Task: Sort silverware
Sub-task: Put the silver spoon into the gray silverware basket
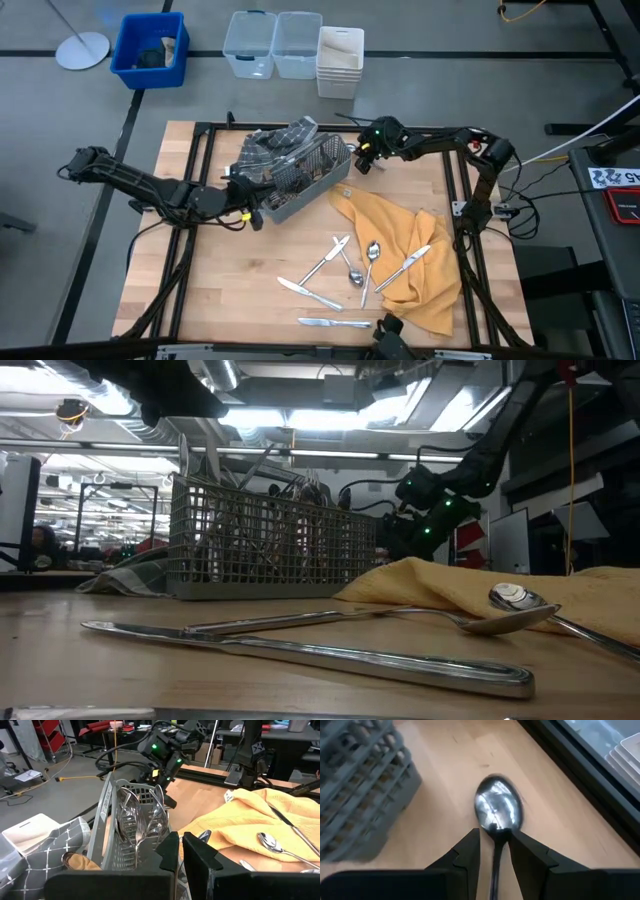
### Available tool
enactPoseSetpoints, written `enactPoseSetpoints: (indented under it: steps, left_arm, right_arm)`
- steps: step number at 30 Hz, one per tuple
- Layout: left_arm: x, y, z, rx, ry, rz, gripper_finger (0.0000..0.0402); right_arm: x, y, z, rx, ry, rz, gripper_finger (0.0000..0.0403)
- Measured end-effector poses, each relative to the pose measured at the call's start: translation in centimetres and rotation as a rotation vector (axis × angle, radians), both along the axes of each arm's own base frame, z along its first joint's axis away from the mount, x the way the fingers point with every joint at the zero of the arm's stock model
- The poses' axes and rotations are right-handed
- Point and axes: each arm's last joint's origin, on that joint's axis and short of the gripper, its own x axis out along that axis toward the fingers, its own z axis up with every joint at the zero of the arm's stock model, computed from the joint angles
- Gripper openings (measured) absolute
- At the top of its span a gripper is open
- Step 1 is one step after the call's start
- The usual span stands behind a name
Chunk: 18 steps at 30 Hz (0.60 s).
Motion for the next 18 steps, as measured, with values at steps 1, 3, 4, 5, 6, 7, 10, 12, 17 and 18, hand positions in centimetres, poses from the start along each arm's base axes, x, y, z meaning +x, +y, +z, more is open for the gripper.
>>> enactPoseSetpoints:
  steps: [1, 3, 4, 5, 6, 7, 10, 12, 17, 18]
  left_arm:
    - [-0.01, 0.00, -0.02, 0.000, 0.002, 0.000, 0.0015]
    - [-0.05, 0.01, -0.14, -0.001, 0.012, 0.002, 0.0015]
    - [-0.07, 0.02, -0.20, -0.005, 0.016, 0.003, 0.0015]
    - [-0.08, 0.02, -0.24, -0.010, 0.017, 0.005, 0.0015]
    - [-0.11, 0.03, -0.30, -0.014, 0.021, 0.007, 0.0015]
    - [-0.13, 0.04, -0.37, -0.018, 0.025, 0.009, 0.0015]
    - [-0.20, 0.06, -0.63, -0.025, 0.036, 0.013, 0.0015]
    - [-0.25, 0.07, -0.75, -0.025, 0.047, 0.014, 0.0015]
    - [-0.24, 0.07, -0.79, -0.025, 0.049, 0.015, 0.0015]
    - [-0.24, 0.07, -0.79, -0.025, 0.049, 0.015, 0.0015]
  right_arm:
    - [0.21, -0.18, -0.10, 0.004, 0.004, 0.000, 0.0108]
    - [0.52, -0.49, -0.18, 0.003, 0.027, -0.008, 0.0108]
    - [0.59, -0.56, -0.29, 0.011, 0.038, -0.008, 0.0108]
    - [0.70, -0.66, -0.31, 0.015, 0.047, -0.011, 0.0108]
    - [0.79, -0.75, -0.28, 0.017, 0.055, -0.014, 0.0108]
    - [0.85, -0.82, -0.23, 0.021, 0.065, -0.016, 0.0108]
    - [0.81, -0.91, -0.17, 0.024, 0.109, -0.036, 0.0100]
    - [0.76, -0.88, -0.21, 0.026, 0.122, -0.040, 0.0086]
    - [0.73, -0.86, -0.21, 0.025, 0.128, -0.043, 0.0031]
    - [0.72, -0.87, -0.21, 0.025, 0.129, -0.044, 0.0020]
